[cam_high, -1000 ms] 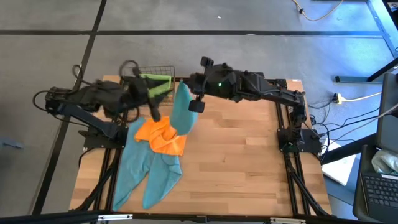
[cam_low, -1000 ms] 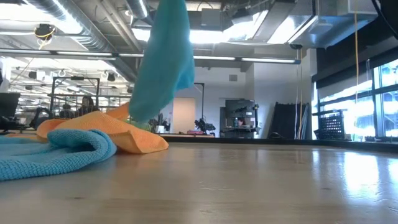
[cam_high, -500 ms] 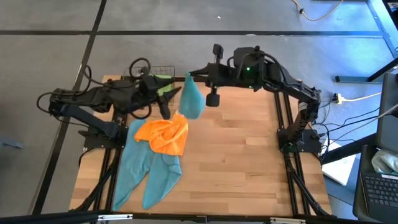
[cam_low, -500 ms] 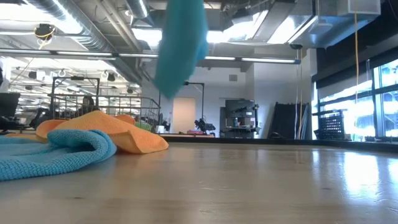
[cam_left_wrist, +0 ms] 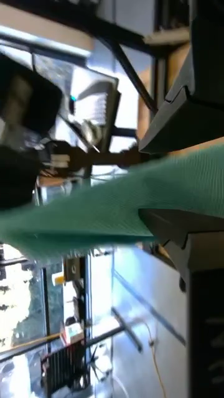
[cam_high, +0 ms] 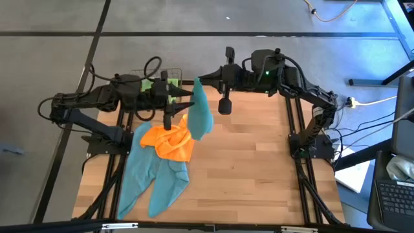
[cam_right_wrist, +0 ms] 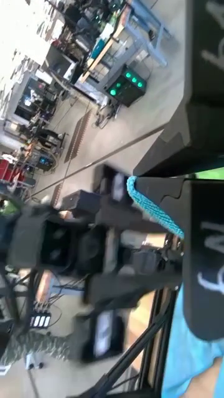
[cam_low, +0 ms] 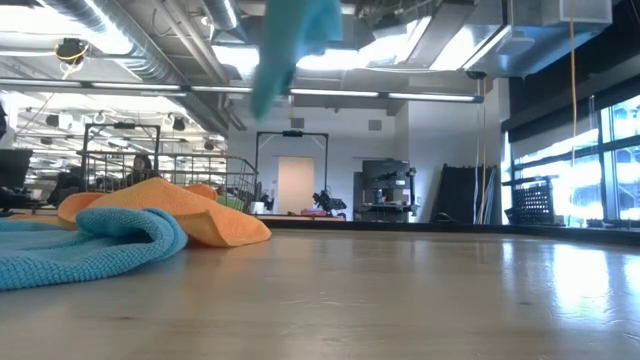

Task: Fold microfiber towels
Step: Fold the blue microfiber cloth

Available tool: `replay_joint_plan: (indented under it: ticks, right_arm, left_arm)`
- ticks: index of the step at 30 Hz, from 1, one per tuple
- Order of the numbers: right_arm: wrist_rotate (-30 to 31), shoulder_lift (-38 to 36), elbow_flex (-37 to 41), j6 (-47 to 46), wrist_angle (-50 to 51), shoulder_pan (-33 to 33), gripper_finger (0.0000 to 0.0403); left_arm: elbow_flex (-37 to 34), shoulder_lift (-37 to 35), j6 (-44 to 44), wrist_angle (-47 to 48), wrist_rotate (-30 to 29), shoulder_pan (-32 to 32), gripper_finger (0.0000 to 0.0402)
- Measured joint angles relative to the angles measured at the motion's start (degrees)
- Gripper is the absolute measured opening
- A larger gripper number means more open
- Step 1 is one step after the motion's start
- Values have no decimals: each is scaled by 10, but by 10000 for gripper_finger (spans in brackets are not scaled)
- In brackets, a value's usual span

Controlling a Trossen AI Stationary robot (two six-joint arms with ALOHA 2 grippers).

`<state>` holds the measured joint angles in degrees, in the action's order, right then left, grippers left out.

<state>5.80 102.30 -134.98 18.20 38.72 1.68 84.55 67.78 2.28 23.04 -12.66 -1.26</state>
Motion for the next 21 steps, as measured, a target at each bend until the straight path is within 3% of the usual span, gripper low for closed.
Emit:
replay_joint_plan:
  ticks: [3,5,9,12,16,21]
  right_arm:
    - [0,0,0,-9,-10,-10,8]
    - [0,0,0,-27,-15,-15,8]
    - [1,0,0,-39,-13,-26,8]
    - [-3,0,0,-51,-11,-33,8]
    - [71,0,0,-28,-8,-42,8]
    - [164,0,0,11,9,-45,8]
  left_arm:
    - [0,4,39,12,0,11,147]
    - [0,4,68,11,-41,18,147]
    - [0,6,129,28,-239,35,147]
    - [0,5,127,31,-387,56,147]
    - [-1,-1,101,43,-389,60,147]
    - [6,-37,16,33,-284,12,147]
